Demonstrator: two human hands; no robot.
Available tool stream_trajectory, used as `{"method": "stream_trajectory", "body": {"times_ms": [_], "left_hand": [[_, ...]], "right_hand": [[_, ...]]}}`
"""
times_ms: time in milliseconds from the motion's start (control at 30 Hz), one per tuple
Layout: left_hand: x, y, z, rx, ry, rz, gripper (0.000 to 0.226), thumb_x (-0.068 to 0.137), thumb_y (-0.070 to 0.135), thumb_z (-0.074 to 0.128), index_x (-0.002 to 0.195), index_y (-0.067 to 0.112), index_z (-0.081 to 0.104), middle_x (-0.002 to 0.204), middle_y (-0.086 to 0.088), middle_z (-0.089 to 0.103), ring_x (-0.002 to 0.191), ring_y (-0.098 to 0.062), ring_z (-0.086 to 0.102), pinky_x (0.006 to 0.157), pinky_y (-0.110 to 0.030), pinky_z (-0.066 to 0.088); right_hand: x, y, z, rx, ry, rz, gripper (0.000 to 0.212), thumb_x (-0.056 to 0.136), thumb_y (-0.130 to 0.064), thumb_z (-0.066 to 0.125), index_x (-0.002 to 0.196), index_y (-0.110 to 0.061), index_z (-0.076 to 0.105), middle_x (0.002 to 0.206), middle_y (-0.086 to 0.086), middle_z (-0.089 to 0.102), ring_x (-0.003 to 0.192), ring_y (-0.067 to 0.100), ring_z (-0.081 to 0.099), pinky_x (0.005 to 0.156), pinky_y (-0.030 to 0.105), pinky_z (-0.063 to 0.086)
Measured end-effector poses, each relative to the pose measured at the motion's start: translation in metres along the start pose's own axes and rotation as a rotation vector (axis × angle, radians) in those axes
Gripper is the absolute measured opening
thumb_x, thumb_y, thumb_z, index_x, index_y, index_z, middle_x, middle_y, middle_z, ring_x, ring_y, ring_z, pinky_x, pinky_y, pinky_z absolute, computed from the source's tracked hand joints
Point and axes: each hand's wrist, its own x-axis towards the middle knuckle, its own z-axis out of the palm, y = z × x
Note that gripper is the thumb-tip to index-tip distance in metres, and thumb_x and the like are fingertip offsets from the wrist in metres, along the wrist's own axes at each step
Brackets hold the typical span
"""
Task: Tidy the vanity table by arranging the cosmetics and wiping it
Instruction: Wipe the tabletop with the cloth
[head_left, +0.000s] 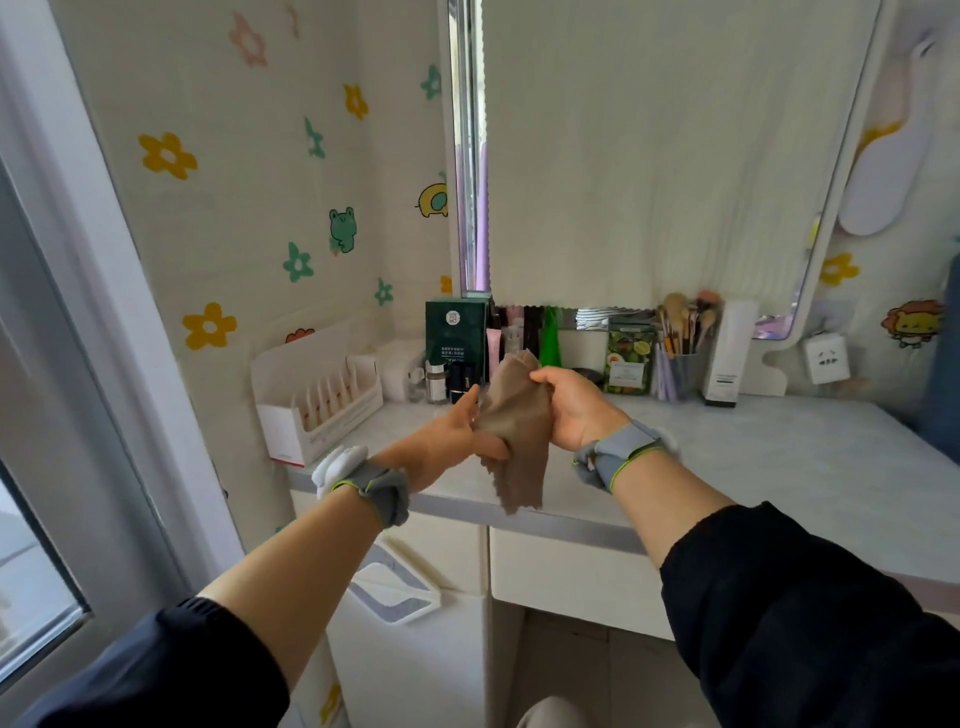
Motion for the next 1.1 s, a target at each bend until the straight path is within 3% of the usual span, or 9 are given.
{"method": "stream_trajectory", "body": {"times_ms": [100,233,333,400,567,700,800,933,1100], "left_hand": [[0.005,0.015,0.004,-0.224,-0.029,-0.008,0.100,0.065,0.015,0.071,0.150,0.021,0.018,0.138,-0.007,0.046,0.126,-0.032,0.046,0.114,-0.050,0.028],[0.006,0.031,0.011,-0.324,-0.151,0.029,0.030,0.085,0.013,0.064,0.109,0.023,0.049,0.112,0.000,0.058,0.103,-0.023,0.054,0.099,-0.038,0.040],[0.011,0.035,0.016,-0.342,-0.193,0.047,0.065,0.069,0.032,0.074,0.126,0.013,0.048,0.097,0.002,0.064,0.099,-0.021,0.054,0.102,-0.043,0.035],[0.016,0.036,0.021,-0.339,-0.188,0.079,0.044,0.065,0.036,0.075,0.099,0.019,0.054,0.085,0.002,0.063,0.095,-0.022,0.052,0.105,-0.048,0.032],[0.018,0.038,0.029,-0.364,-0.197,0.066,0.045,0.062,0.037,0.073,0.102,0.024,0.058,0.106,-0.006,0.059,0.106,-0.026,0.049,0.101,-0.043,0.033],[0.019,0.042,0.038,-0.347,-0.173,0.052,0.069,0.051,0.041,0.070,0.117,0.028,0.054,0.120,0.000,0.058,0.117,-0.025,0.051,0.105,-0.043,0.034],[0.027,0.043,0.039,-0.292,-0.078,0.013,0.089,0.057,0.042,0.073,0.138,0.021,0.041,0.136,-0.004,0.049,0.128,-0.027,0.043,0.113,-0.046,0.027],[0.042,0.045,0.047,-0.223,0.179,-0.012,0.063,0.090,0.037,0.062,0.144,0.015,0.037,0.138,-0.004,0.047,0.119,-0.022,0.045,0.101,-0.036,0.037],[0.044,0.048,0.054,-0.180,0.147,-0.037,0.042,0.086,0.042,0.066,0.115,0.011,0.064,0.105,-0.002,0.068,0.093,-0.015,0.060,0.072,-0.027,0.046]], "right_hand": [[-0.006,-0.010,-0.006,0.069,-0.030,-0.005,0.022,0.099,-0.019,0.038,0.099,-0.006,0.056,0.096,0.016,0.063,0.085,0.028,0.061,0.077,0.039,0.049],[-0.005,-0.019,-0.017,0.112,-0.006,0.006,0.032,0.099,-0.024,0.036,0.119,-0.006,0.053,0.104,0.018,0.062,0.092,0.028,0.060,0.077,0.040,0.048],[0.000,-0.025,-0.027,0.105,0.097,-0.010,0.039,0.097,-0.021,0.040,0.131,-0.004,0.050,0.111,0.017,0.062,0.090,0.027,0.061,0.073,0.038,0.049],[0.000,-0.026,-0.033,0.086,0.130,-0.009,0.038,0.098,-0.021,0.040,0.130,-0.006,0.051,0.112,0.016,0.062,0.088,0.026,0.061,0.072,0.038,0.049],[0.008,-0.029,-0.052,0.189,0.264,-0.074,0.030,0.097,-0.019,0.042,0.124,-0.010,0.050,0.124,0.016,0.061,0.106,0.031,0.062,0.079,0.043,0.052],[0.013,-0.029,-0.063,0.170,0.341,-0.085,0.037,0.096,-0.026,0.045,0.127,-0.012,0.057,0.118,0.014,0.066,0.086,0.028,0.065,0.060,0.032,0.051],[0.003,-0.028,-0.064,0.138,0.222,-0.053,0.032,0.099,-0.025,0.038,0.110,-0.008,0.062,0.100,0.014,0.067,0.085,0.026,0.062,0.066,0.031,0.047],[-0.010,-0.029,-0.059,-0.084,-0.023,0.041,0.035,0.100,-0.027,0.035,0.093,-0.006,0.062,0.069,0.010,0.066,0.072,0.023,0.059,0.068,0.032,0.046],[-0.012,-0.028,-0.056,-0.209,-0.133,0.114,0.036,0.099,-0.030,0.035,0.103,-0.007,0.062,0.089,0.013,0.065,0.084,0.025,0.060,0.081,0.036,0.047]]}}
